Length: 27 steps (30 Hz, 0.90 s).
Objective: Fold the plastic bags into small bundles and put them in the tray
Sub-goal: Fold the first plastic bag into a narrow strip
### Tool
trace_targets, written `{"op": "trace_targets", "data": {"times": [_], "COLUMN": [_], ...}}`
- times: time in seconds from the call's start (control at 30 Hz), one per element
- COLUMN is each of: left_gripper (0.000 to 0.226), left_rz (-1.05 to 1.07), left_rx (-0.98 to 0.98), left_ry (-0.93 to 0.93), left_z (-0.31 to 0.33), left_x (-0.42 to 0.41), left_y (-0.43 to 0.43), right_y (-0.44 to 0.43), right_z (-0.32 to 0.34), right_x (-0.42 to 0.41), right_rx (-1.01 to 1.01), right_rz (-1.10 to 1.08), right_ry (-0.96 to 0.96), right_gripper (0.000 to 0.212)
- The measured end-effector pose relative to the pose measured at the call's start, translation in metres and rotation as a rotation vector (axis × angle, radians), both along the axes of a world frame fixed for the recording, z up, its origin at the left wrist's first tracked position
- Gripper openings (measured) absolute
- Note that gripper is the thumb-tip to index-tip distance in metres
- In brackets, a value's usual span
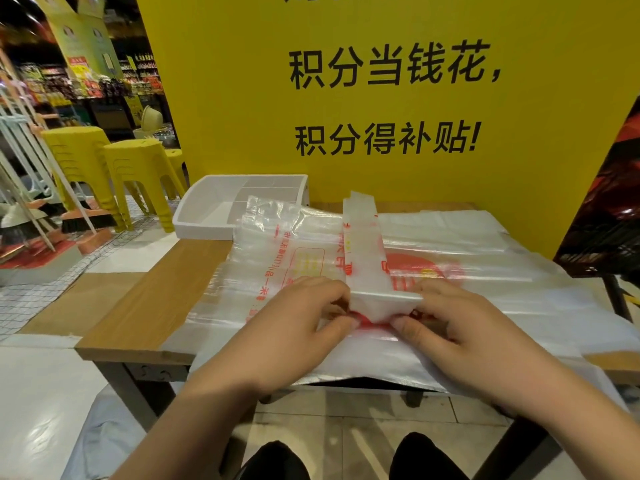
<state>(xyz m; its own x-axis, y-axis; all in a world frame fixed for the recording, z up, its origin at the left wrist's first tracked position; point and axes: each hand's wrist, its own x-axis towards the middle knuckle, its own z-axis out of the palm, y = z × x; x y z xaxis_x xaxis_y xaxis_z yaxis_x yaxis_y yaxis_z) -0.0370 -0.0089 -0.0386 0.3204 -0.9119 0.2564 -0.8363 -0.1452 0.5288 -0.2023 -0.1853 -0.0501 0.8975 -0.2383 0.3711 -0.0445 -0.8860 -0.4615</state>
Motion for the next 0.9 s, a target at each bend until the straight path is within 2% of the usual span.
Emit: {"op": "trace_targets", "data": {"times": [0.17, 0.27, 0.33, 0.47, 0.53, 0.6, 0.77, 0.9], "left_gripper": [0.013, 0.005, 0.009, 0.023, 0.027, 0.027, 0.011, 0.014], "left_rz": [0.074, 0.152, 0.196, 0.245, 0.271, 0.271, 0.240, 0.217], "left_rx": [-0.060, -0.094, -0.108, -0.116, -0.118, -0.132, -0.130, -0.090], "left_ry": [0.096, 0.163, 0.157, 0.088, 0.049, -0.010, -0.133, -0.138], "left_z": [-0.001, -0.005, -0.006, -0.011, -0.013, -0.014, -0.013, -0.014], "left_x": [-0.004, -0.003, -0.003, -0.005, -0.006, -0.008, -0.008, -0.005], "left_y": [-0.009, -0.016, -0.021, -0.026, -0.027, -0.027, -0.028, -0.027], "right_y": [0.001, 0.001, 0.000, 0.000, 0.000, 0.000, 0.003, 0.008], "right_z": [0.008, 0.007, 0.006, 0.002, -0.001, -0.003, -0.007, -0.005], "right_x": [0.005, 0.009, 0.011, 0.018, 0.021, 0.024, 0.026, 0.026], "right_rx": [0.034, 0.109, 0.171, 0.189, 0.152, 0.103, -0.003, -0.107], "right_rz": [-0.054, -0.108, -0.141, -0.175, -0.175, -0.169, -0.210, -0.245], "right_ry": [0.008, 0.009, -0.003, 0.023, 0.019, 0.007, 0.014, 0.074], "right_gripper": [0.014, 0.014, 0.012, 0.067, 0.075, 0.070, 0.033, 0.033]}}
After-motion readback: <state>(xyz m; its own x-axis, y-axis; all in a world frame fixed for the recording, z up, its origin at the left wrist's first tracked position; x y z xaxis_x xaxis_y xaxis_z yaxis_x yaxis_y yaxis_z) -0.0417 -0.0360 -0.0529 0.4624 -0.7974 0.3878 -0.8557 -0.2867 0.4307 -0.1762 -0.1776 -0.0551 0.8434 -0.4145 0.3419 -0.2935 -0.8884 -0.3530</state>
